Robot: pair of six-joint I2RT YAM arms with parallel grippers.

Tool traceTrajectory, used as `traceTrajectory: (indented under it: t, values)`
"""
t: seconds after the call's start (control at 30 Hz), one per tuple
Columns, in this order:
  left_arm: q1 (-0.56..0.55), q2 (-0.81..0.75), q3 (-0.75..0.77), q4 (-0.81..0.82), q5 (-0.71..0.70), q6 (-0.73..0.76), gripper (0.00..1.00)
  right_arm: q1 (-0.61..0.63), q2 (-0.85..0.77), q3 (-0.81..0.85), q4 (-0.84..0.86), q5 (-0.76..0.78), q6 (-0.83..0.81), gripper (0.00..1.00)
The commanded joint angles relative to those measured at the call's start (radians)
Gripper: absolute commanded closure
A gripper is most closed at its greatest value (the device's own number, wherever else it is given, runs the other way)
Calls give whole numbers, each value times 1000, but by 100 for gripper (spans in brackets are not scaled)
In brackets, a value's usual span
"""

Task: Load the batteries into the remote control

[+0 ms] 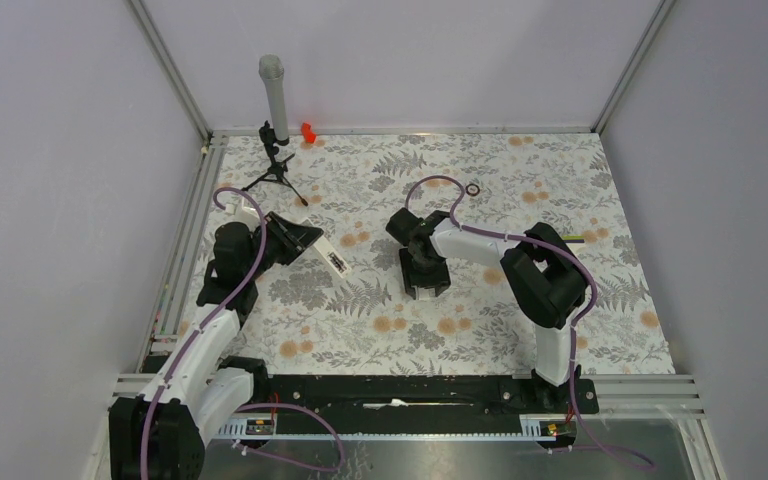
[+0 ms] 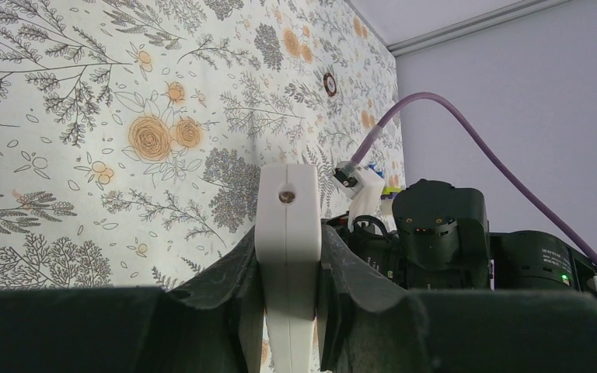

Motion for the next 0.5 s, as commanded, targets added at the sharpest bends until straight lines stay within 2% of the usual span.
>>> traceTrajectory:
  t: [0.0, 0.13, 0.3, 0.37, 0.47]
  values:
    - [9, -9, 23, 86, 24, -4, 100, 15, 35, -28, -43, 8, -26, 43]
    - [11, -12, 17, 88, 24, -7, 100, 28, 56, -20, -60, 47, -10, 53]
    - [14, -17, 12, 88, 27, -8, 100, 28, 56, -38, -41, 49, 0, 60]
    - [14, -20, 12, 88, 30, -7, 100, 28, 55, -42, -32, 49, -2, 60]
    - [15, -22, 12, 87, 31, -9, 100, 28, 60, -43, -22, 58, -7, 53]
